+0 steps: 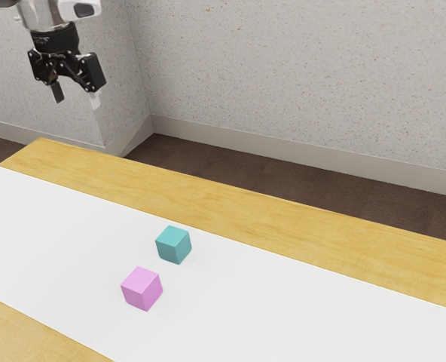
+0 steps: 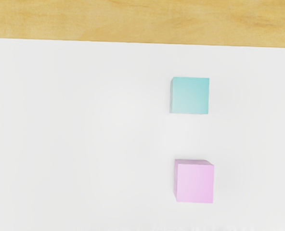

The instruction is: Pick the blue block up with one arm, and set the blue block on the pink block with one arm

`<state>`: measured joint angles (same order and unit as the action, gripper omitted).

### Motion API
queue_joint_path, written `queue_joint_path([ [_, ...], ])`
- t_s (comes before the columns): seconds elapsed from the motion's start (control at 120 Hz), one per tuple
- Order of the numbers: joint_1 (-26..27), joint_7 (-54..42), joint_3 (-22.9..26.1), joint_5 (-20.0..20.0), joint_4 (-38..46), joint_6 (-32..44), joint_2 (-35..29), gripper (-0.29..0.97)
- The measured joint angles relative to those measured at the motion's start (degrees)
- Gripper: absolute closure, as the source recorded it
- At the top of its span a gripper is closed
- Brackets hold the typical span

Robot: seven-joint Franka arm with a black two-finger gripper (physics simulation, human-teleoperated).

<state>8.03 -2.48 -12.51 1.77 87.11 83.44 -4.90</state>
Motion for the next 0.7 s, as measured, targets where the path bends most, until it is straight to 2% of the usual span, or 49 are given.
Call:
queue_joint_path([
  [0.192,-0.79,-0.35,0.12,-0.78,-0.89,-0.59,0.37,0.0],
  [0.275,-0.8,-0.46,1.3,-0.47,-13.86,-4.24,1.24,0.0],
  [0.35,-0.87,-0.53,4.12,-0.31,-18.38,-7.18,1.9,0.0],
  [0.458,1.25,-0.52,7.03,-0.19,-19.74,-9.64,5.26,0.0],
  [0.608,6.47,-0.44,7.42,-0.2,-19.98,-10.37,7.27,0.0],
  [0.7,6.33,-0.43,7.32,-0.6,-19.93,-10.11,7.98,0.0],
])
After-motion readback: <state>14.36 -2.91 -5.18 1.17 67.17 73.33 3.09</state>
